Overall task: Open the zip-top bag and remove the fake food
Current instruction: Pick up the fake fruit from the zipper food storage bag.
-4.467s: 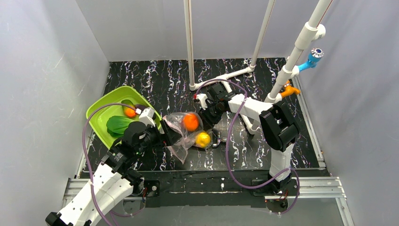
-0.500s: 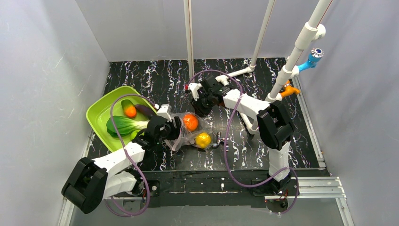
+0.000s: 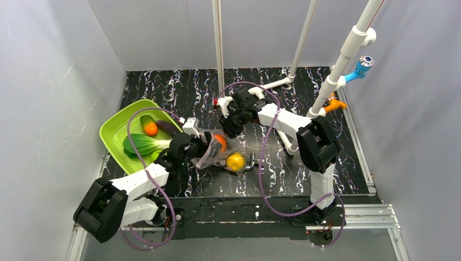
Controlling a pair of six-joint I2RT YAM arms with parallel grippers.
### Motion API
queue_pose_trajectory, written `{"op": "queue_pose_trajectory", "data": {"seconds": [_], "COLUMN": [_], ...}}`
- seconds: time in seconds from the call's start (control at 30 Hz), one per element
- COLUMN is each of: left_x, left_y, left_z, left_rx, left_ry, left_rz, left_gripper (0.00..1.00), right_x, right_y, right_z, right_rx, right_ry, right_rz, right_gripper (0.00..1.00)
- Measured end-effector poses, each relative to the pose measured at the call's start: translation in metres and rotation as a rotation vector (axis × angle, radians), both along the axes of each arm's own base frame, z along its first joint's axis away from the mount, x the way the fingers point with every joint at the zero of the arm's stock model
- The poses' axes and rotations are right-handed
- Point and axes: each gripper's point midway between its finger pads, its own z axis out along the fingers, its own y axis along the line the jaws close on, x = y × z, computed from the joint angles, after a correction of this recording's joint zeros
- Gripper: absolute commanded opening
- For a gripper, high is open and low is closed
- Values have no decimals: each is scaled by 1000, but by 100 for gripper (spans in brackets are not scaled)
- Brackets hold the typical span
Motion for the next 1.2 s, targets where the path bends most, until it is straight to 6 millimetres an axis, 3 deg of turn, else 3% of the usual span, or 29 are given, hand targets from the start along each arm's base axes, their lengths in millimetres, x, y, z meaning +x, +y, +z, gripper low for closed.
{"op": "queue_pose_trajectory", "data": {"seconds": [0.3, 0.6, 0.93, 1.03, 1.2], "left_x": [3, 11, 10, 10, 9], "left_y": [-4, -16, -20, -21, -21], "left_z": [-10, -14, -15, -16, -15], "left_rx": [0, -33, -50, -53, -57], "left_ry": [38, 55, 62, 68, 74], "left_rz": [1, -14, -28, -31, -28], "left_gripper": [79, 81, 81, 77, 62], "right_x": [-4, -1, -4, -6, -6], "right_y": [2, -2, -2, -3, -3], "right_z": [2, 1, 1, 1, 1], "right_rx": [17, 11, 13, 11, 11], "right_ry": [20, 27, 45, 50, 52], "right_rz": [12, -3, 0, 1, 2], "right_gripper": [29, 14, 13, 13, 14]}}
